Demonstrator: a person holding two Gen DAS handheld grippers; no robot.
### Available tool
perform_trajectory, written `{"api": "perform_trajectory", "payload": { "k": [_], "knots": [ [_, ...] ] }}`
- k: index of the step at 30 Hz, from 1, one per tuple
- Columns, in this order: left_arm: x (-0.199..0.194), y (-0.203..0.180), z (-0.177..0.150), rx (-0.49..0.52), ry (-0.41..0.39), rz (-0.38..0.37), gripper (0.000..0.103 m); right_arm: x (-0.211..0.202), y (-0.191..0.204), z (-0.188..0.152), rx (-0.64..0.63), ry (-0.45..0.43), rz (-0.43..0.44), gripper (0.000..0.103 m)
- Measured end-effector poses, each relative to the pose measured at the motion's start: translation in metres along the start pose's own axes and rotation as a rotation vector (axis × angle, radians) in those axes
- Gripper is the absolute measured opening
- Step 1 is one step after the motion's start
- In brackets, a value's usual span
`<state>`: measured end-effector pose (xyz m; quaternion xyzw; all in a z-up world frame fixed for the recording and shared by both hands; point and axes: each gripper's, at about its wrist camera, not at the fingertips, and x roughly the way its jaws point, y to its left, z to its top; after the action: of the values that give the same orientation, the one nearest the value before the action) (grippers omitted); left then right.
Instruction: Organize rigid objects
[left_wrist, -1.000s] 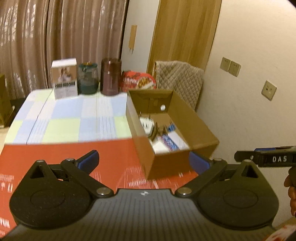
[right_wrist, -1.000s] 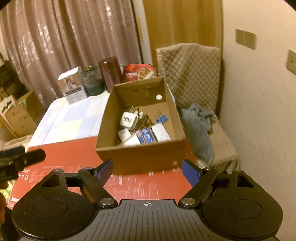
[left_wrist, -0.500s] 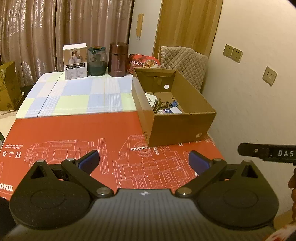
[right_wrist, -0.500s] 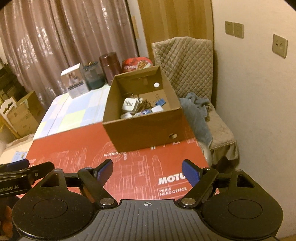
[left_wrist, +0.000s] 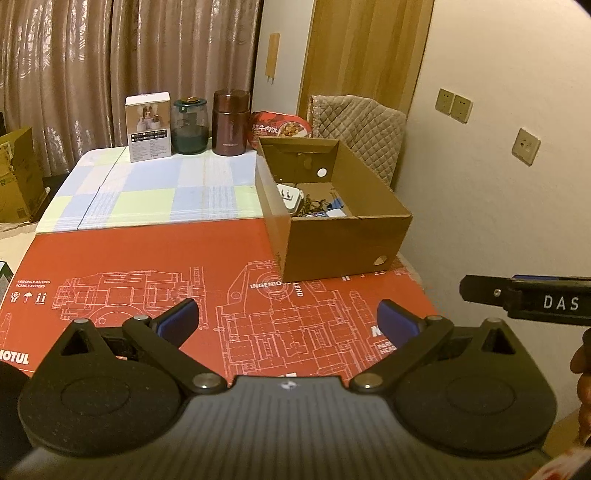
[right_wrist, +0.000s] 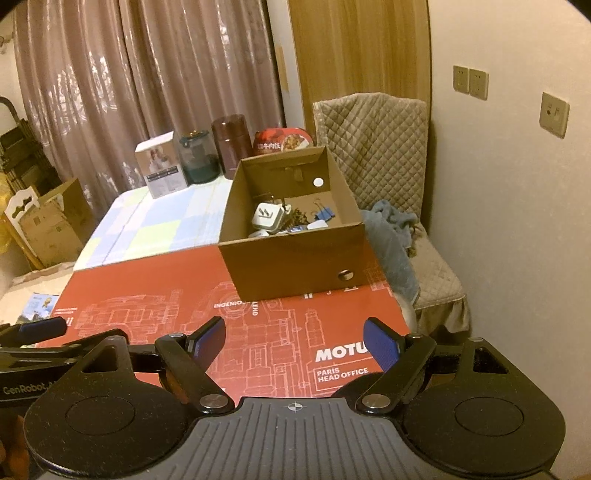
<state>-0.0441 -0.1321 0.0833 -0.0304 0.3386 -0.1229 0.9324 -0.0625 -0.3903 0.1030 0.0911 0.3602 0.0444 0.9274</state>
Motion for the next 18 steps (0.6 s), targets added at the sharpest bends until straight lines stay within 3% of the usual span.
{"api": "perform_trajectory", "payload": {
  "k": [18],
  "knots": [
    [-0.014, -0.01, -0.006, 0.014, -0.021, -0.001, 0.101, -0.021, 0.0, -0.008, -0.034, -0.036, -0.023, 0.079]
  ]
}}
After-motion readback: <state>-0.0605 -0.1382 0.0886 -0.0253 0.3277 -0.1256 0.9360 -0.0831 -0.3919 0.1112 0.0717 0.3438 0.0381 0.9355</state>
